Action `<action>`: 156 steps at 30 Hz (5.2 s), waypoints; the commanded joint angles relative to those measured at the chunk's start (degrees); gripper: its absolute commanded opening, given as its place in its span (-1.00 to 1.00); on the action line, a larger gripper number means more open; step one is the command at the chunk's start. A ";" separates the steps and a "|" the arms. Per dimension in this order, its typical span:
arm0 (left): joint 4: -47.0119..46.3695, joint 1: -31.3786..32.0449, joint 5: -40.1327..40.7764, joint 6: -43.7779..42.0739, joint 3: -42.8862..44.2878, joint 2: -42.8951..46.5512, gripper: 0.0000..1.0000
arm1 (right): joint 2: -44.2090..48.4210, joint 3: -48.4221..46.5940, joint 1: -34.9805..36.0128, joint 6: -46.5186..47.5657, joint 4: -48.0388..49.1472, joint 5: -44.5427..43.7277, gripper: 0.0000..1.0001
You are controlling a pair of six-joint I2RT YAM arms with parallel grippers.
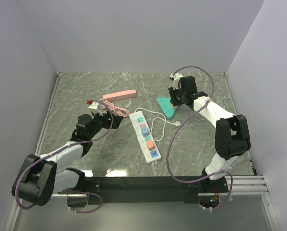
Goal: Insert the plug
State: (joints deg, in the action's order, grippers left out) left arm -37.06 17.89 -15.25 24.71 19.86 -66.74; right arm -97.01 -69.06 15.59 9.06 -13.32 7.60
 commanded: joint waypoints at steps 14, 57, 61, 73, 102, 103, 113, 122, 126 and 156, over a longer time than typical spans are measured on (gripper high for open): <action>-2.75 0.22 -1.01 -0.98 0.18 -0.23 0.71 | -10.11 -17.85 -1.00 13.08 -7.58 6.98 -1.00; -4.95 0.30 -2.07 -0.98 -0.61 0.56 0.69 | -9.42 -15.93 -1.71 11.42 -4.17 7.43 -1.00; -4.95 0.30 -1.63 -1.07 -0.87 1.00 0.69 | -9.60 -16.02 -1.97 10.81 -4.35 7.87 -1.00; -28.74 14.98 1.63 -10.21 2.38 -15.51 0.65 | -9.07 -14.88 -2.06 9.75 -2.41 7.35 -1.00; -38.26 9.89 -7.51 -10.57 4.66 -22.46 0.54 | -7.93 -11.45 -3.03 7.73 2.95 8.05 -1.00; -38.35 9.36 -8.56 -10.12 5.19 -22.90 0.53 | -7.76 -11.19 -3.03 7.64 3.21 7.79 -1.00; -33.18 9.00 -7.52 -11.35 8.26 -21.50 0.53 | -8.02 -11.98 -3.11 9.22 1.90 8.31 -1.00; -25.00 9.09 -3.92 -11.44 8.53 -16.06 0.52 | -11.52 -17.06 -3.20 10.46 0.06 7.61 -1.00; -21.30 9.09 -2.42 -11.88 8.88 -13.34 0.53 | -11.45 -17.87 -3.11 10.01 -1.79 7.78 -1.00; 29.57 7.08 13.67 -10.12 38.49 -11.47 0.56 | -4.42 -24.92 0.31 -1.04 -9.28 7.77 -1.00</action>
State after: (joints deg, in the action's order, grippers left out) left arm -18.96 26.30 -4.80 16.38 52.97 -77.25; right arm -102.02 -94.56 15.11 13.08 -23.38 12.82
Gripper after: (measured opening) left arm 0.775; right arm 0.408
